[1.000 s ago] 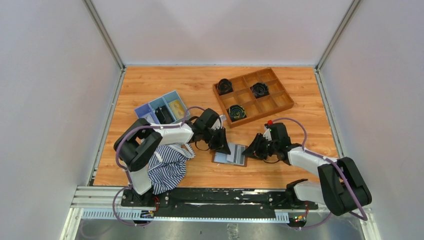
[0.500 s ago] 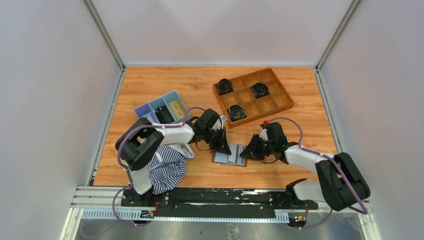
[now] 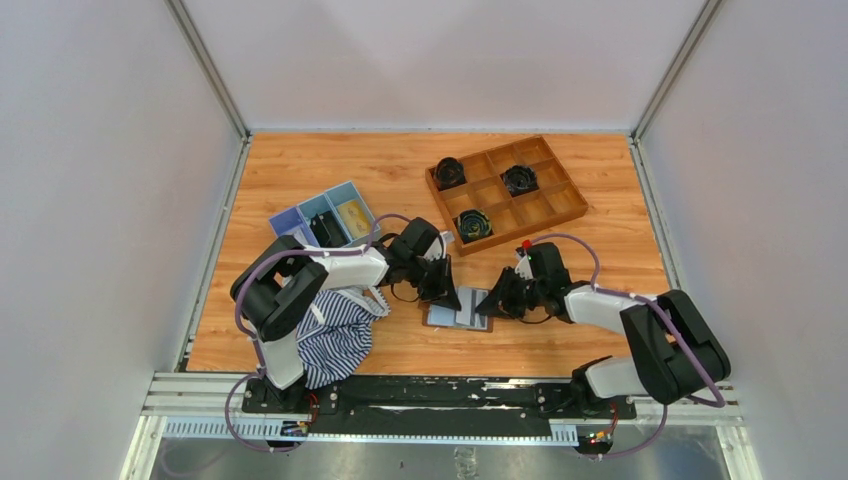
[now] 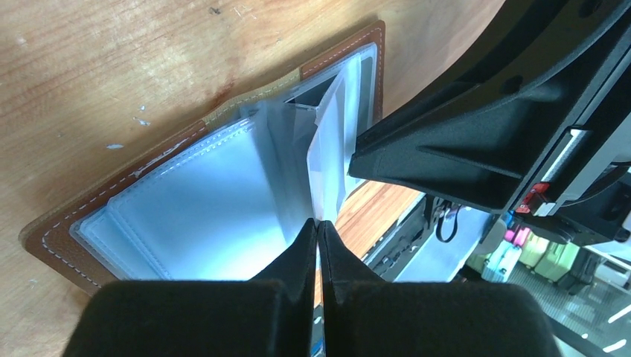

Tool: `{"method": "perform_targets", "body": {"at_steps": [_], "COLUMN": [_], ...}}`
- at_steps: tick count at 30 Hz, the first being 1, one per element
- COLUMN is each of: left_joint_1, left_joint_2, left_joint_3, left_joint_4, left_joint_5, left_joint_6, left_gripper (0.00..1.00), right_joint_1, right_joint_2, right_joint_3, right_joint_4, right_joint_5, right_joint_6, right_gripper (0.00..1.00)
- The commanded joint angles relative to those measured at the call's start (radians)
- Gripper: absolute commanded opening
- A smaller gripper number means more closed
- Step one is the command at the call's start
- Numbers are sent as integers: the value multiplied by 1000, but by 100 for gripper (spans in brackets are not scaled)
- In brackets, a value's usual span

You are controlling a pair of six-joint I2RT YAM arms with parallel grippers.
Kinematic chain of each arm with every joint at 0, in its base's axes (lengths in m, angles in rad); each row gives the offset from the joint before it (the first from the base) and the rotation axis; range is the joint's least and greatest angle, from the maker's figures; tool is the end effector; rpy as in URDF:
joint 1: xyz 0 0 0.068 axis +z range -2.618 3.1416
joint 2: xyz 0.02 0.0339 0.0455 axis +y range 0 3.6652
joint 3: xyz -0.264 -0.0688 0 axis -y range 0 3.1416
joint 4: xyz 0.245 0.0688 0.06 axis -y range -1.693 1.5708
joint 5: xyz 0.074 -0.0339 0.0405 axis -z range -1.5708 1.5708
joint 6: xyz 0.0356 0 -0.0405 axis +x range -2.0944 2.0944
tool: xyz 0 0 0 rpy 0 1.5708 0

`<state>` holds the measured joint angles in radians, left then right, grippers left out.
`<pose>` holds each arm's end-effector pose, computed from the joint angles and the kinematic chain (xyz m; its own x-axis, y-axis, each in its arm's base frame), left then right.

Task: Take the credit cards out of the card holder
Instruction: Remove the credit card from the card holder.

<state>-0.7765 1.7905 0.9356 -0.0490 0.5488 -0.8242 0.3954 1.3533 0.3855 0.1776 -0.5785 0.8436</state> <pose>0.2354 -0.2572 0.1437 -0.9885 0.0932 -0.1192 0.1509 0.6639 -0.7324 0.1996 0.1044 0.1298 -0.9421 0.2846 -0.1776 0.0394 0.6196 0.7839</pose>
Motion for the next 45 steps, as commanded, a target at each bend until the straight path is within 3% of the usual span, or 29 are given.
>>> {"method": "perform_targets", "body": {"at_steps": [1, 31, 45], "left_joint_1": [-7, -6, 38], "left_joint_2": [-9, 19, -92], "left_joint_3": [16, 98, 28], "left_joint_4": [-56, -158, -200], "left_joint_5": [-8, -50, -88], "left_joint_6": [39, 74, 106], "left_gripper": [0, 0, 0], "right_joint_1": [17, 17, 15], "right_joint_2": [32, 136, 6], "right_joint_3": [-26, 25, -49], "right_joint_4": [-41, -10, -76], "right_joint_5": [69, 38, 112], "right_joint_6": [-15, -30, -33], "right_gripper": [20, 19, 19]}}
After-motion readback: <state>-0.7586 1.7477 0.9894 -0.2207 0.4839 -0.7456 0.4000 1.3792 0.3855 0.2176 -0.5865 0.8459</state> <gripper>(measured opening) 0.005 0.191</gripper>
